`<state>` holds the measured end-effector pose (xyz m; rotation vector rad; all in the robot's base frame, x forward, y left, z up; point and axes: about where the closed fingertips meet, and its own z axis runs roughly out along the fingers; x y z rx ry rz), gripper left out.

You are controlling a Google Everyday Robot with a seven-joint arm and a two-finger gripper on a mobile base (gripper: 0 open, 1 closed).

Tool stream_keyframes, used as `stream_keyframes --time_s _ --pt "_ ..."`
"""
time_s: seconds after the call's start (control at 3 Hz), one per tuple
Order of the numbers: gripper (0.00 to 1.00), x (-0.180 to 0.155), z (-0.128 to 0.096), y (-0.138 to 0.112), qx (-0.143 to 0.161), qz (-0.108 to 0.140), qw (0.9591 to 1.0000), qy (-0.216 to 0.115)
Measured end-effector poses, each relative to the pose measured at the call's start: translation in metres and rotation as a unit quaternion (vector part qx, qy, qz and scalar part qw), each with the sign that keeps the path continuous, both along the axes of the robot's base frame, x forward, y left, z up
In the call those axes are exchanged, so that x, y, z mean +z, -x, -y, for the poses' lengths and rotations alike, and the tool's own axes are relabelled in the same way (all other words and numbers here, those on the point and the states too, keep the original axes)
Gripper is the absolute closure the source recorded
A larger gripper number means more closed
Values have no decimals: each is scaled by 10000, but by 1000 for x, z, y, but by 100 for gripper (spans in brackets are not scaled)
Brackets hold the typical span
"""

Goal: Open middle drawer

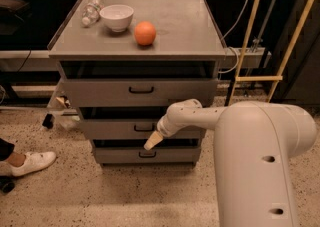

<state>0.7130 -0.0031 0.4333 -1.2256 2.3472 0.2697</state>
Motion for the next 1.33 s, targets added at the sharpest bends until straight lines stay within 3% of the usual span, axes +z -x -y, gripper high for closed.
stream_keyframes --time_s 0.33,0.67,1.0,1.33 --pt "0 0 0 0 1 1 10000 0" --pt "0 13 -1 -9 435 313 9984 180" --pt "0 37 -1 -18 1318 822 9820 1074" --pt "0 36 0 -20 1473 925 9765 1269"
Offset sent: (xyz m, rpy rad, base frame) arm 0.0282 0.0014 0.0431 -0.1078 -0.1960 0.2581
